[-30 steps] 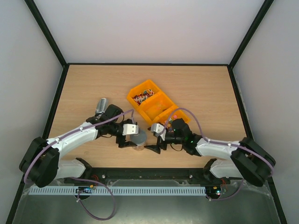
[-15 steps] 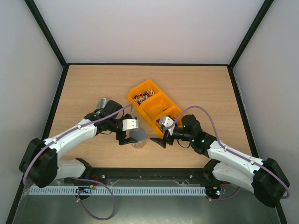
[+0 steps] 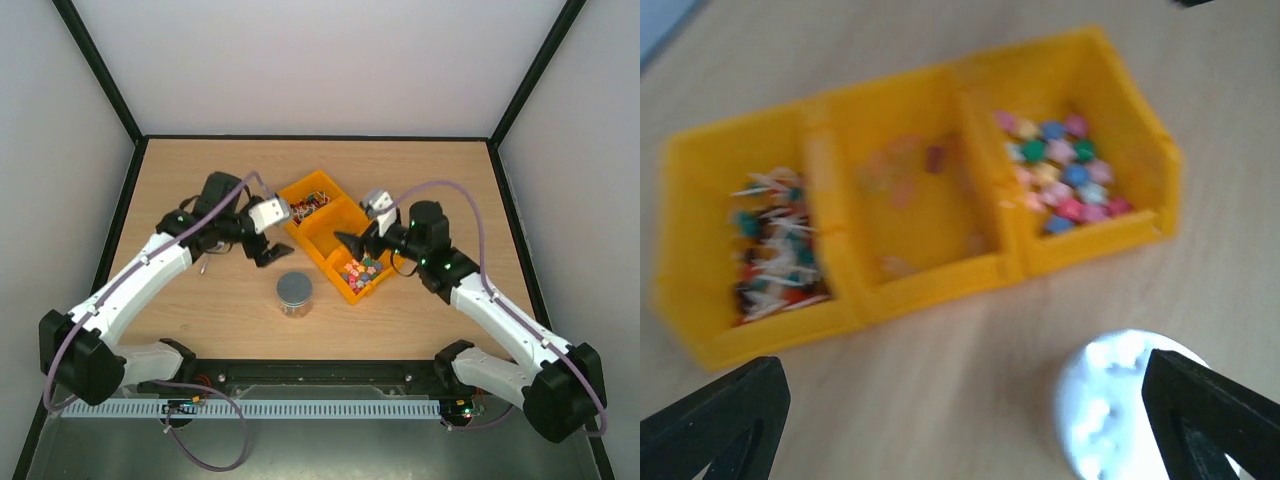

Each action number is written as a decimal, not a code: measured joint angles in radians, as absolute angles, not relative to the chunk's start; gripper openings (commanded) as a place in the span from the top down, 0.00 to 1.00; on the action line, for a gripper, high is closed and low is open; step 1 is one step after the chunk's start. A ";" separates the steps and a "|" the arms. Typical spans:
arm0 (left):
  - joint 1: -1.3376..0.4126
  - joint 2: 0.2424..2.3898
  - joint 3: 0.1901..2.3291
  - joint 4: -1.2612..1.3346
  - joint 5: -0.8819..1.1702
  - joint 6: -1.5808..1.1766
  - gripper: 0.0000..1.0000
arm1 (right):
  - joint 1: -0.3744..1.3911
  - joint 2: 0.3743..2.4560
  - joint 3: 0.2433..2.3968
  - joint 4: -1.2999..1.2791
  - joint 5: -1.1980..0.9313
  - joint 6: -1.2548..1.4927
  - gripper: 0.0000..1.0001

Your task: Pack the candies

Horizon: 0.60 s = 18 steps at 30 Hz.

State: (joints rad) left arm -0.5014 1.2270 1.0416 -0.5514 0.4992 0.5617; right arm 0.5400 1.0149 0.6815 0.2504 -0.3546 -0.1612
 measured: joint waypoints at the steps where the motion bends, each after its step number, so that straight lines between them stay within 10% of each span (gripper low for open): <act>1: -0.480 1.242 1.081 -0.557 0.482 0.531 0.00 | 0.514 1.028 0.707 0.238 -0.354 -0.147 0.01; 18: 0.014 1.423 1.366 -0.739 0.368 0.209 0.01 | 0.061 1.055 0.934 -0.041 -0.393 0.074 0.01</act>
State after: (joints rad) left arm 0.0135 1.4227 1.3663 -0.7395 0.3679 0.2092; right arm 0.0612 1.0550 0.9344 -0.0414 -0.3931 0.0738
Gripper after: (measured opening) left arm 0.995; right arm 0.986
